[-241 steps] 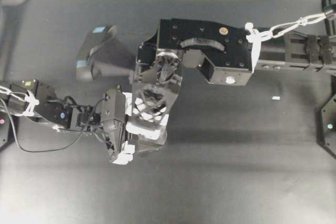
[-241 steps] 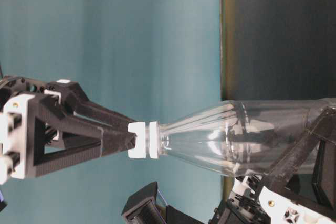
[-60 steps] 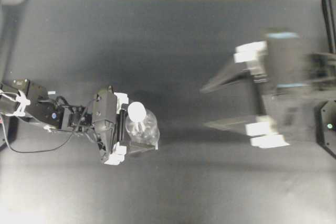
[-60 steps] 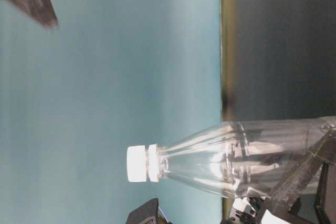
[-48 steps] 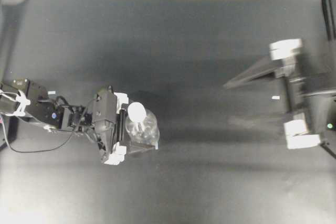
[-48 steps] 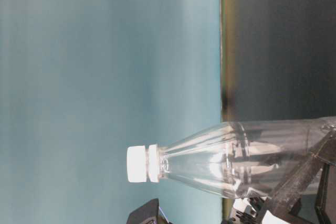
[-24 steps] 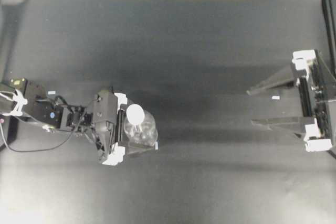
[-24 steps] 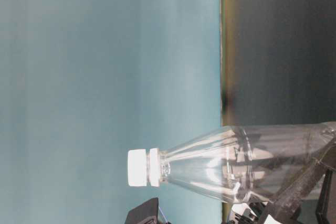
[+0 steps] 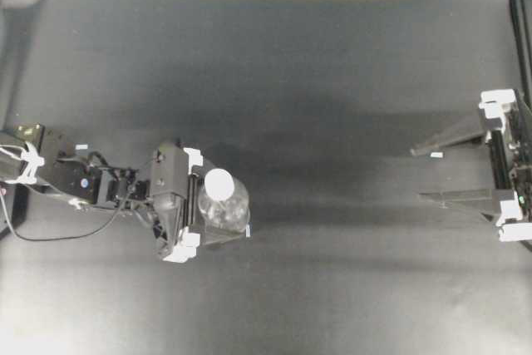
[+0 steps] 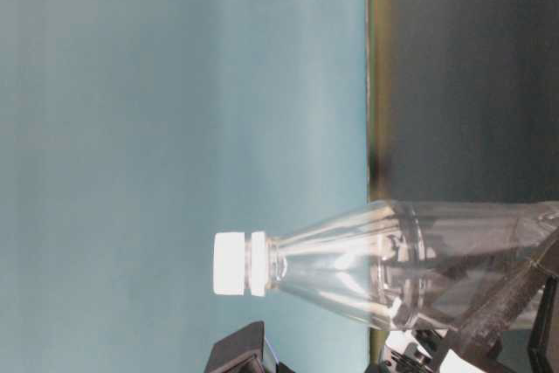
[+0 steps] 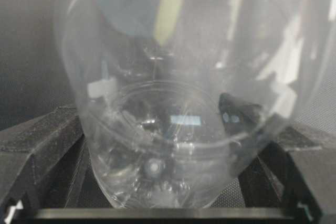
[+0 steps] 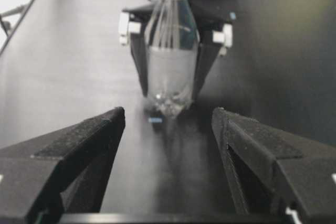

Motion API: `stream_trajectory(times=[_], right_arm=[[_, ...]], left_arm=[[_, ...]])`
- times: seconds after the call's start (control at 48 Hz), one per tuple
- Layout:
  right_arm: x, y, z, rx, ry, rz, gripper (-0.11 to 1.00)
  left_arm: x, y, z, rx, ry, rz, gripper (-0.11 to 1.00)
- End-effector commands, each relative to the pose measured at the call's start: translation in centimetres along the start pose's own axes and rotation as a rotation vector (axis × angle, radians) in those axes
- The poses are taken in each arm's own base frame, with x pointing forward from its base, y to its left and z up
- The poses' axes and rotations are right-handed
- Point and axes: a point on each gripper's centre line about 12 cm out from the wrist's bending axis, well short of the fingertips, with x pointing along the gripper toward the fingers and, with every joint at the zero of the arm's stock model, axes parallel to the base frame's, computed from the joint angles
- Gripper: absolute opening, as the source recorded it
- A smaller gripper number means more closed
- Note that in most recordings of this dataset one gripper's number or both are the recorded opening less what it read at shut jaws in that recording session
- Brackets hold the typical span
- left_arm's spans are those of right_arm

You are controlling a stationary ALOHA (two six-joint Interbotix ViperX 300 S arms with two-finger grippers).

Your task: Open the bottle cap by holding the bottle with the left arm and twisting the cap with the right arm.

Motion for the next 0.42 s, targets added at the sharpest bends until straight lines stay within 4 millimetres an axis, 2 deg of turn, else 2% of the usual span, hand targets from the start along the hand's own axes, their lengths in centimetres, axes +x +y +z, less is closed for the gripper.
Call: stream_trajectory(times=[0.0, 0.396], right_arm=[[0.0, 0.29, 0.45, -0.001, -0.027, 0.013, 0.66], [-0.49, 0.29, -0.03, 0.011, -0.021, 0.015, 0.66]], left_arm=[[0.22, 0.11, -0.93, -0.004, 0.047, 0.008, 0.9], [0.34, -0.71, -0.83, 0.002, 0.047, -0.011, 0.9]])
